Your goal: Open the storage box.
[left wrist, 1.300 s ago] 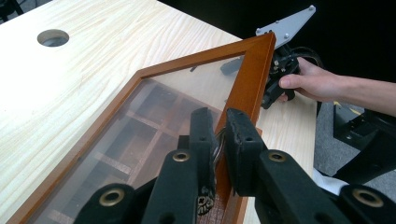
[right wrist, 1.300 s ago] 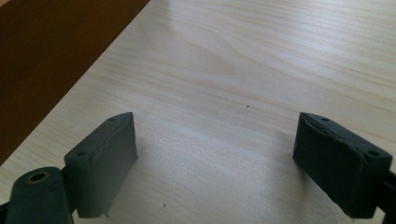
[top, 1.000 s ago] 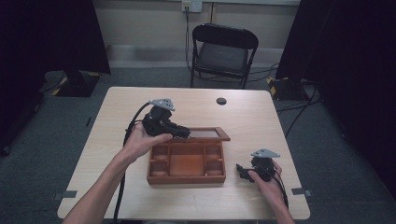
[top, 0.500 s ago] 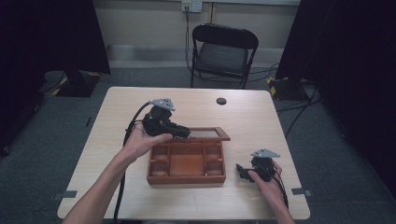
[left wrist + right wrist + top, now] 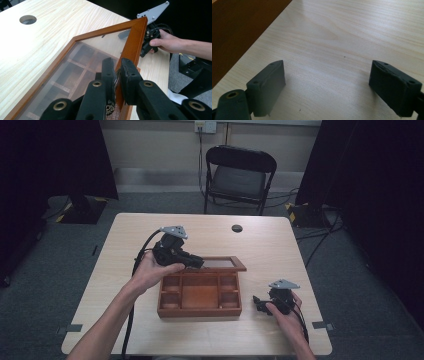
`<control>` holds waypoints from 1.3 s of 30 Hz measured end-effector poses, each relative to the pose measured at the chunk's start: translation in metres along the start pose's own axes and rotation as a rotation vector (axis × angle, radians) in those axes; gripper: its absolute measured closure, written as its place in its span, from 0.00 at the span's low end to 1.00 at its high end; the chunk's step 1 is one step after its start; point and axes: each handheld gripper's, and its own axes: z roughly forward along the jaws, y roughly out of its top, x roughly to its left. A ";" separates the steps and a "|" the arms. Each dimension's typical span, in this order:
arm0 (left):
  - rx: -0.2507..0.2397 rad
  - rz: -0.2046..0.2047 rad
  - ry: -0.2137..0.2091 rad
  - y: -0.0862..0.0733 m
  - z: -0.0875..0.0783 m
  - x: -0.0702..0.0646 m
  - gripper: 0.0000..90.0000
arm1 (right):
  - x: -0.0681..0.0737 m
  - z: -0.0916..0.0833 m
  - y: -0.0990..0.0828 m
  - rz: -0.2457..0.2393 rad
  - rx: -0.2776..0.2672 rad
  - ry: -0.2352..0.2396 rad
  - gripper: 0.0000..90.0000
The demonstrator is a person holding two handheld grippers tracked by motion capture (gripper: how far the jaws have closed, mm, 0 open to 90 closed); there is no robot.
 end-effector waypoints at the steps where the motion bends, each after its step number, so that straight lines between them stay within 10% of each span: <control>1: 0.000 0.000 0.001 0.000 0.000 0.000 0.91 | 0.000 0.000 0.000 0.000 0.000 0.000 0.14; 39: 0.007 0.010 0.002 0.001 -0.001 0.000 0.91 | 0.000 0.000 0.000 0.000 0.000 0.000 0.14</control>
